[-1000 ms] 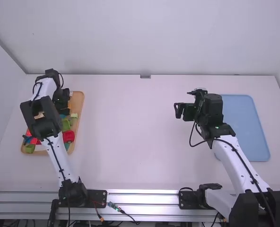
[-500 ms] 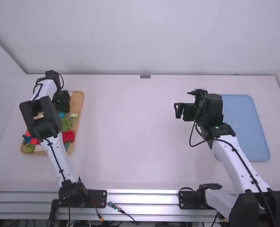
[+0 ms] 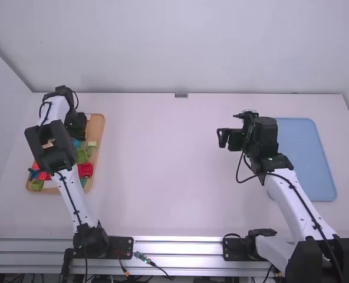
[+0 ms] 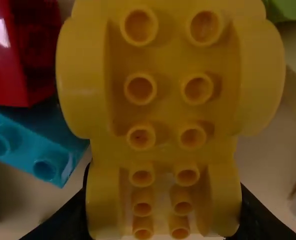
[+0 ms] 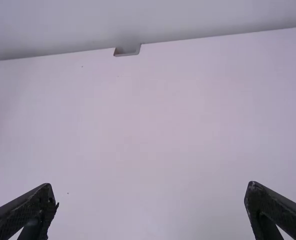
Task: Assemble lego blocks to make yellow taxi
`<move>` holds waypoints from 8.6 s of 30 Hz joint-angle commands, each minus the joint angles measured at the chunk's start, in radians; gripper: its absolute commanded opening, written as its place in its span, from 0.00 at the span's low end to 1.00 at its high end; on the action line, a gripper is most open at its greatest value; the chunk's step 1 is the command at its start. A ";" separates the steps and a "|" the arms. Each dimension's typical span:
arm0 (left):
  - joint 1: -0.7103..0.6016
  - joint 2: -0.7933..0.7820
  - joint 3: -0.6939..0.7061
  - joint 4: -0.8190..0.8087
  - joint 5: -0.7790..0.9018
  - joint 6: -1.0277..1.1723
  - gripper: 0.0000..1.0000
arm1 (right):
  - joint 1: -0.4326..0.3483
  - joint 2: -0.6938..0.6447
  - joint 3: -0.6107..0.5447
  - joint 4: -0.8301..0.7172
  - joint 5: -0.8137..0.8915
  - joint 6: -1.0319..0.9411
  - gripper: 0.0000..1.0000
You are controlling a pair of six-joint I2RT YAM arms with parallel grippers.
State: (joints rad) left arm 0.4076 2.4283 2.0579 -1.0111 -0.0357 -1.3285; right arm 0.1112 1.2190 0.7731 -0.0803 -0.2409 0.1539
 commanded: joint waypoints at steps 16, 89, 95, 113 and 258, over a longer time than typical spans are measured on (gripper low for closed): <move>-0.008 0.014 0.118 -0.029 0.143 0.282 0.02 | 0.001 0.004 0.034 -0.003 -0.002 -0.001 1.00; -1.003 -0.683 -1.105 0.479 -0.007 2.385 0.31 | -0.059 -0.072 0.034 -0.102 -0.006 -0.005 0.99; -1.004 -0.683 -1.080 0.489 -0.011 2.311 0.99 | -0.059 -0.073 0.034 -0.115 -0.006 -0.005 0.99; -0.904 -0.695 -0.635 -0.055 -0.015 2.287 0.99 | -0.052 -0.073 0.034 -0.115 -0.006 -0.004 1.00; 0.188 -0.595 -1.117 0.890 -0.062 0.959 0.23 | -0.051 -0.073 0.034 -0.135 0.002 -0.024 1.00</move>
State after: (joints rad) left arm 0.5945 1.8297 0.9478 -0.1150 -0.1051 -0.3733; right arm 0.0559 1.1664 0.7731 -0.2127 -0.2432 0.1310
